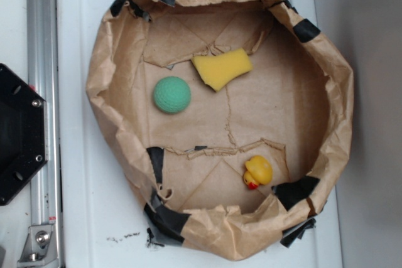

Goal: Grab the green sponge.

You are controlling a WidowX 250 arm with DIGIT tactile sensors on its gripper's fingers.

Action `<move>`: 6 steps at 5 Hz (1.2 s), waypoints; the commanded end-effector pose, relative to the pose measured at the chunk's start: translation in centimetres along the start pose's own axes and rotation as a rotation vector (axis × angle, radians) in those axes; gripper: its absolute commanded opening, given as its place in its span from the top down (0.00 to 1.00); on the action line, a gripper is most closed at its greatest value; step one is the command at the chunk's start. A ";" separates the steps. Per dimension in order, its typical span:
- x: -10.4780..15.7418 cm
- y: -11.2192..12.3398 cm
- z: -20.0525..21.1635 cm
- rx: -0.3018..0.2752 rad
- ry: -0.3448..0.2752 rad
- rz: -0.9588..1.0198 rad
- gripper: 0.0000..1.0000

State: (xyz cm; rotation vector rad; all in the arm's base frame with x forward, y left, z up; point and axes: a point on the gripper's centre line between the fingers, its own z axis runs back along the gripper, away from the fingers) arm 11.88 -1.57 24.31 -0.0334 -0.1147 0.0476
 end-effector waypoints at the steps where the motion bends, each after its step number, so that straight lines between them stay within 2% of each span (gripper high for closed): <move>1: 0.0 0.0 0.0 0.000 0.000 0.000 0.00; 2: 3.7 3.2 -3.0 0.017 -0.114 0.087 0.00; 3: 7.9 5.3 -7.0 0.050 -0.130 0.125 0.00; 4: 10.3 7.4 -11.0 0.071 -0.106 0.172 0.00; 5: 11.5 8.3 -15.4 0.084 -0.040 0.175 0.00; 6: 11.3 9.5 -18.4 0.090 0.008 0.164 0.00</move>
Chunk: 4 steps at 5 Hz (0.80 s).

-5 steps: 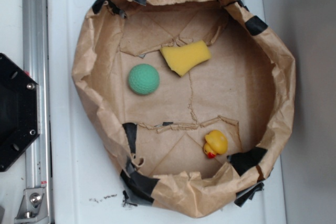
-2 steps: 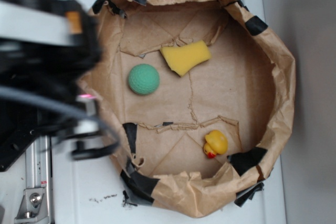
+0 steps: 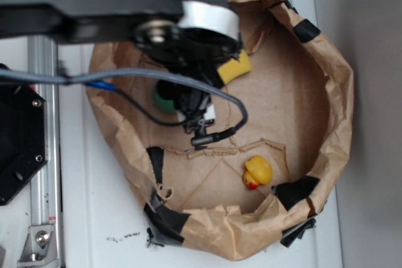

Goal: Grab the green sponge.

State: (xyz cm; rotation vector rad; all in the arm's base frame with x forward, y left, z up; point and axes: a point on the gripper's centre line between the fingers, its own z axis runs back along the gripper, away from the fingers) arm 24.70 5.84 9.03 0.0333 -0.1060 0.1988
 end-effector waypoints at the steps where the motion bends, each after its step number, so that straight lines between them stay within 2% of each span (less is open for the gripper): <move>1: 1.2 2.9 -4.7 0.005 0.026 -0.010 0.00; 3: 3.3 1.8 -6.6 0.010 0.059 -0.039 0.00; 4: 4.4 1.1 -7.0 -0.019 0.069 -0.031 0.00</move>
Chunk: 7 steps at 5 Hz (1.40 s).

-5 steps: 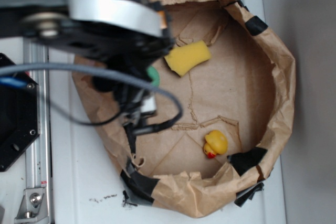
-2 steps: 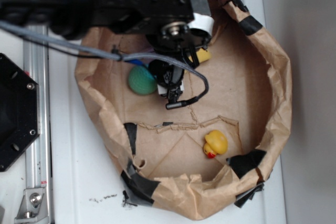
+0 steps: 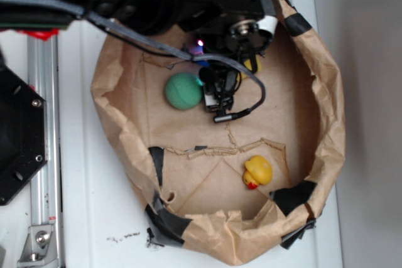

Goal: Grab the green sponge.

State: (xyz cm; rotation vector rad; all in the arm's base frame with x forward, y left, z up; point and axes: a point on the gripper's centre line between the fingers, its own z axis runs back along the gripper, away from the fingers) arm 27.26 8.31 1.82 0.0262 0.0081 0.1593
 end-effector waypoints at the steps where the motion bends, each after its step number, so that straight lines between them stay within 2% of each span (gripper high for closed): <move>1: 2.2 -1.3 0.4 -0.075 -0.031 0.020 0.00; 2: 1.8 -1.9 -0.3 -0.067 0.002 0.025 0.00; 3: 1.8 -1.7 -0.5 -0.073 0.023 0.054 1.00; 4: 1.5 -1.8 -0.2 -0.054 0.057 0.079 1.00; 5: 1.0 -2.3 1.7 0.050 0.128 0.070 1.00; 6: 0.3 -2.7 5.7 0.172 0.157 0.053 1.00; 7: -1.8 -4.9 10.7 0.184 0.172 0.049 1.00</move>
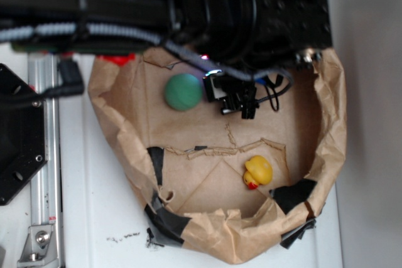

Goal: Grab the green sponge.

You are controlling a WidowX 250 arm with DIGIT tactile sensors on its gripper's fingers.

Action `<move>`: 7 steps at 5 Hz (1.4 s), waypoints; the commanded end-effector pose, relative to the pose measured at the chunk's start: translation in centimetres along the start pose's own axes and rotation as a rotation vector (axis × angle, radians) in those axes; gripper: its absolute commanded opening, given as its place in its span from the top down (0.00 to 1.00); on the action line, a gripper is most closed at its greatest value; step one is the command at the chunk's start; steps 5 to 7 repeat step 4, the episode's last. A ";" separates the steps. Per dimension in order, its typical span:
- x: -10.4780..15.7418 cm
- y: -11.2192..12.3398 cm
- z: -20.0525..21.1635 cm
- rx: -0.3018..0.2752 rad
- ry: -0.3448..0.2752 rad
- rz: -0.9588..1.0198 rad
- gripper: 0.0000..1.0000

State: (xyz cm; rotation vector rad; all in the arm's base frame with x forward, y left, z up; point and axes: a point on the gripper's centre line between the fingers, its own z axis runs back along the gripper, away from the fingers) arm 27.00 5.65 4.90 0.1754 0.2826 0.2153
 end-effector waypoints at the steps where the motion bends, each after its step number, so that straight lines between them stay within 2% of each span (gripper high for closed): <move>1: -6.6 -2.8 12.1 -0.054 -0.130 0.028 1.00; 2: -8.4 -3.7 14.2 -0.083 -0.181 0.035 1.00; 3: -8.4 -3.5 13.5 -0.094 -0.201 0.066 1.00; 4: -7.5 -2.9 12.7 -0.088 -0.175 0.077 1.00; 7: -7.5 -2.9 12.7 -0.088 -0.175 0.077 1.00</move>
